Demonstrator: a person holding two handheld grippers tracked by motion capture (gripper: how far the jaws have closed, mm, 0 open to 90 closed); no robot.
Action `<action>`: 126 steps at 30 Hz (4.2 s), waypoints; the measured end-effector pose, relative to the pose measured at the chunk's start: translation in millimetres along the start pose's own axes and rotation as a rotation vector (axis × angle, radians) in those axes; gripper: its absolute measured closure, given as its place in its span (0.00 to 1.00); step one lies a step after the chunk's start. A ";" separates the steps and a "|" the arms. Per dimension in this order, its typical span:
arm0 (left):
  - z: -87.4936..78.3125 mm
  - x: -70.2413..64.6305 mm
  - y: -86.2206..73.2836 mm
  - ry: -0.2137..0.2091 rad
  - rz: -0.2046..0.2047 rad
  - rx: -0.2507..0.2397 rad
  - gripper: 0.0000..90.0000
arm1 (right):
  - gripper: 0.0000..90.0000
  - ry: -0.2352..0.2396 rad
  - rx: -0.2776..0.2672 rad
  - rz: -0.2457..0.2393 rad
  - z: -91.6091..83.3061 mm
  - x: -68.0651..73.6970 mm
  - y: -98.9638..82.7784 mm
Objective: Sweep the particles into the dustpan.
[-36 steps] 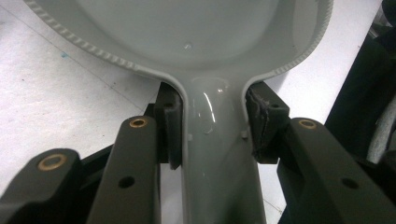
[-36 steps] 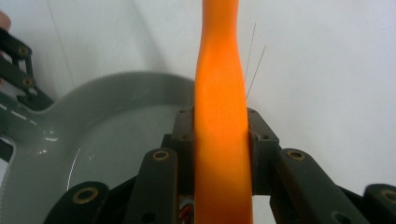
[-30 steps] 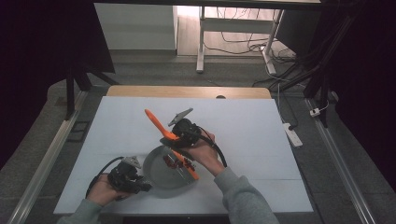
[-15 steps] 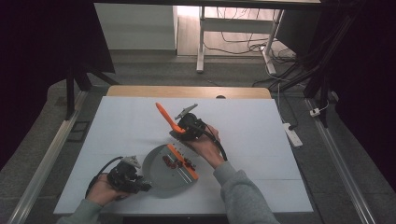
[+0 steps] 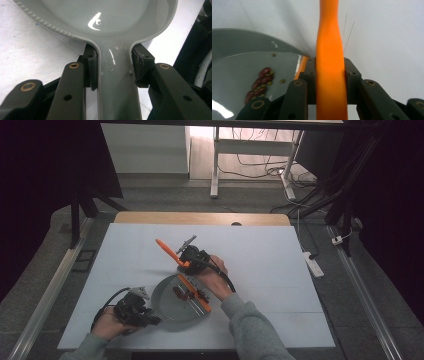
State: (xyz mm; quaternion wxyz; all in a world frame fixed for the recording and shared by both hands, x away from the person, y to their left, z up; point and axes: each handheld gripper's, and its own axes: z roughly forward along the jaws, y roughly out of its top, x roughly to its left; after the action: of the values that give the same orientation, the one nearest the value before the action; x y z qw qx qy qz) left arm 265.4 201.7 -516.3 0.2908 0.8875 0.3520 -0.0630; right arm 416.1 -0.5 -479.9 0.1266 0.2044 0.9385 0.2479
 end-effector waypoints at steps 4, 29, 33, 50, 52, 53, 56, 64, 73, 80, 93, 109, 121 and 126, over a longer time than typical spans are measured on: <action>0.2 -0.2 0.1 0.001 0.000 0.001 0.68 | 0.78 0.031 -0.005 -0.016 -3.2 10.9 -0.9; -0.1 -1.1 0.0 -0.001 0.004 0.006 0.68 | 0.79 0.022 -0.099 0.099 -55.4 -18.2 -35.5; -3.2 -3.3 -1.6 -0.007 0.003 0.009 0.68 | 0.78 0.005 -0.068 0.113 -49.3 -23.4 -45.0; -2.8 -5.0 -1.4 -0.013 0.013 0.018 0.68 | 0.78 0.027 -0.009 0.076 -31.8 -4.9 -46.7; -2.8 -4.9 -1.3 -0.014 0.013 0.018 0.68 | 0.78 0.031 -0.005 0.080 -31.5 0.9 -45.6; -2.7 -4.9 -1.3 -0.013 0.014 0.018 0.68 | 0.78 0.031 -0.008 0.070 -31.1 2.9 -45.3; -2.1 -5.2 -1.0 -0.013 0.013 0.018 0.68 | 0.78 0.038 -0.016 0.061 -30.6 9.8 -44.4; -1.5 -4.8 -0.9 -0.013 0.015 0.021 0.68 | 0.78 0.113 -0.065 0.074 -32.5 23.5 -42.1; -0.6 -3.7 -1.1 -0.015 0.012 0.020 0.68 | 0.78 0.202 -0.126 0.070 -36.9 35.3 -34.0; -0.6 -5.2 -1.1 -0.012 0.012 0.016 0.68 | 0.78 0.134 -0.169 0.062 -52.8 30.7 -40.7; 0.1 -6.3 -1.7 -0.010 0.009 0.015 0.68 | 0.78 0.030 -0.210 0.154 -80.2 -5.0 -79.8; 0.3 -6.9 -1.7 -0.009 0.012 0.015 0.68 | 0.78 0.014 -0.113 0.155 -57.5 -4.9 -86.4; 1.2 -7.6 -1.0 -0.008 0.013 0.017 0.68 | 0.78 0.068 -0.114 0.074 -47.5 32.9 -68.2; 1.3 -7.7 -1.1 -0.007 0.013 0.016 0.68 | 0.78 0.107 -0.144 0.077 -47.7 37.9 -64.3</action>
State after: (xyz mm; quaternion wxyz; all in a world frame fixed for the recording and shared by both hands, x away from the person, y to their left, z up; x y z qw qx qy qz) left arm 259.1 197.1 -515.4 0.2852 0.8919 0.3445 -0.0670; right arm 345.8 -54.4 -478.0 0.0813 0.2171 0.9151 0.3298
